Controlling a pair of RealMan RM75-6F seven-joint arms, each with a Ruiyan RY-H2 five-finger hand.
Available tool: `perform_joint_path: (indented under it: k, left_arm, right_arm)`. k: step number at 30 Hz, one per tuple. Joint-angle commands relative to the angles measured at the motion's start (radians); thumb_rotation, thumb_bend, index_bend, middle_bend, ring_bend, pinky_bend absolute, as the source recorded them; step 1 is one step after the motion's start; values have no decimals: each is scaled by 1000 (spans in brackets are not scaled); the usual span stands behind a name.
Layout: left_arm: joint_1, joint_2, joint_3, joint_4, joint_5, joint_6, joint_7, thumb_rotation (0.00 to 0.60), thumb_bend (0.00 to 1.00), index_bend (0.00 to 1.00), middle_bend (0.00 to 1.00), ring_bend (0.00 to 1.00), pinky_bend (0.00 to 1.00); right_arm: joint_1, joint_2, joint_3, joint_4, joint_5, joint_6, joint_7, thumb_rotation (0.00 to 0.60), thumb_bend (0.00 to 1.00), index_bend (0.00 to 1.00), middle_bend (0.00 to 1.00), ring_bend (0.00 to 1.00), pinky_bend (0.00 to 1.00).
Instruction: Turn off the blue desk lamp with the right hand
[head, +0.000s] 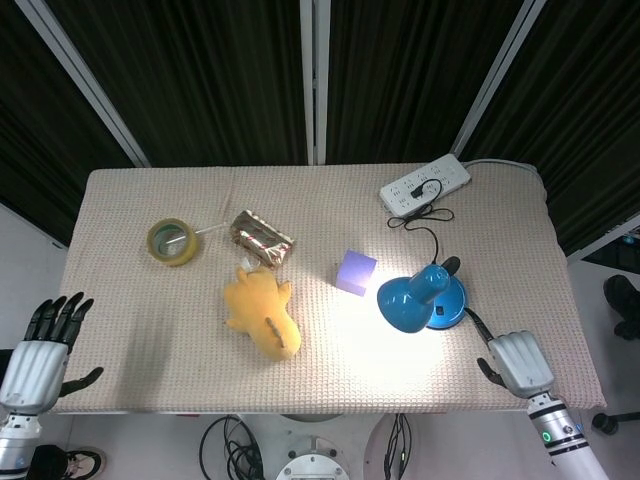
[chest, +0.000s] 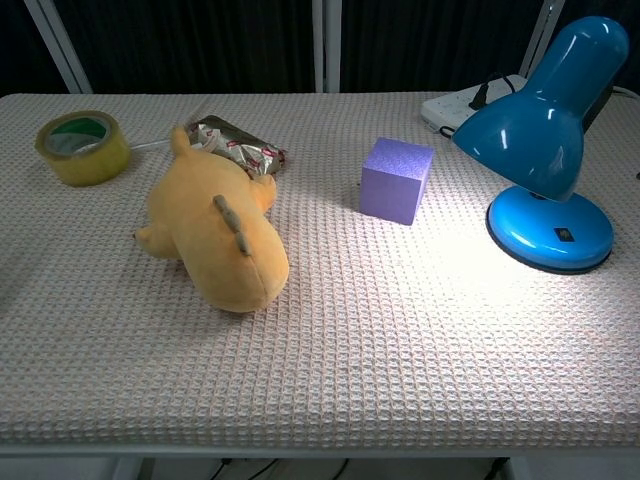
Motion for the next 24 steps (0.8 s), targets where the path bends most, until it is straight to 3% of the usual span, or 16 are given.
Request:
perform_joint_path:
  k: [1, 8, 24]
  left_arm:
    - [1, 1, 0, 1, -2, 1, -2, 600, 15, 38, 0, 0, 0]
    - [0, 1, -2, 8, -7, -1, -14, 600, 15, 38, 0, 0, 0]
    - [-5, 7, -3, 8, -19, -18, -15, 600, 15, 38, 0, 0, 0]
  right_arm:
    - [37, -34, -1, 10, 39, -64, -29, 600, 486, 0, 1000, 991, 934]
    - [72, -77, 12, 33, 132, -143, -107, 600, 519, 0, 1000, 991, 933]
    - [103, -118, 30, 48, 245, -168, -179, 600, 514, 0, 1000, 989, 933]
